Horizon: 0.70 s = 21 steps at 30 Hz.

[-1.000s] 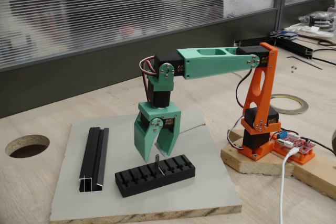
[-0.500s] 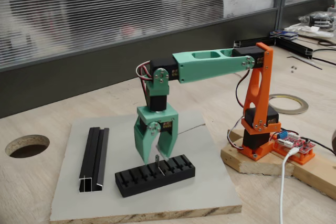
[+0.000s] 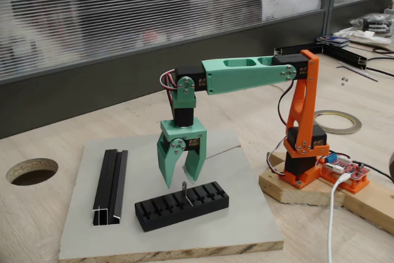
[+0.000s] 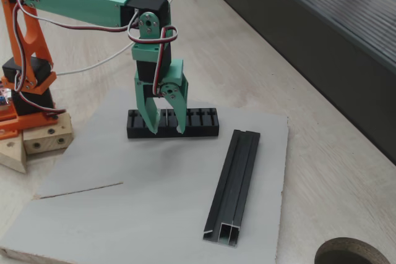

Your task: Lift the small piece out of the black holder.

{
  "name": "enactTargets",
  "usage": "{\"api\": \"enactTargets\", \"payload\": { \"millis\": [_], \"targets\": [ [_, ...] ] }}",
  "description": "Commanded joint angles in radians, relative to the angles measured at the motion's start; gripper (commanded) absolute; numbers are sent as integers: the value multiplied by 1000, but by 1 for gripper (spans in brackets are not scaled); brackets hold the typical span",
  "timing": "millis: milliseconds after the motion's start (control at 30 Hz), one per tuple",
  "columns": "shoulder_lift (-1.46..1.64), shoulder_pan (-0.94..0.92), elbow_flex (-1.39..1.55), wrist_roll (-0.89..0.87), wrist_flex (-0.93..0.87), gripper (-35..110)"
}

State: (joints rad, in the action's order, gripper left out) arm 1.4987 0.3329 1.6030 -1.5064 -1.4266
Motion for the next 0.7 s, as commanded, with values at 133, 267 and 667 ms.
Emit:
{"api": "enactTargets", "payload": {
  "millis": [133,267,667],
  "targets": [
    [9,29,-3,-8,9,36],
    [8,61,-3,-6,11,36],
    [-44,58,-5,-6,11,37]
  ]
}}
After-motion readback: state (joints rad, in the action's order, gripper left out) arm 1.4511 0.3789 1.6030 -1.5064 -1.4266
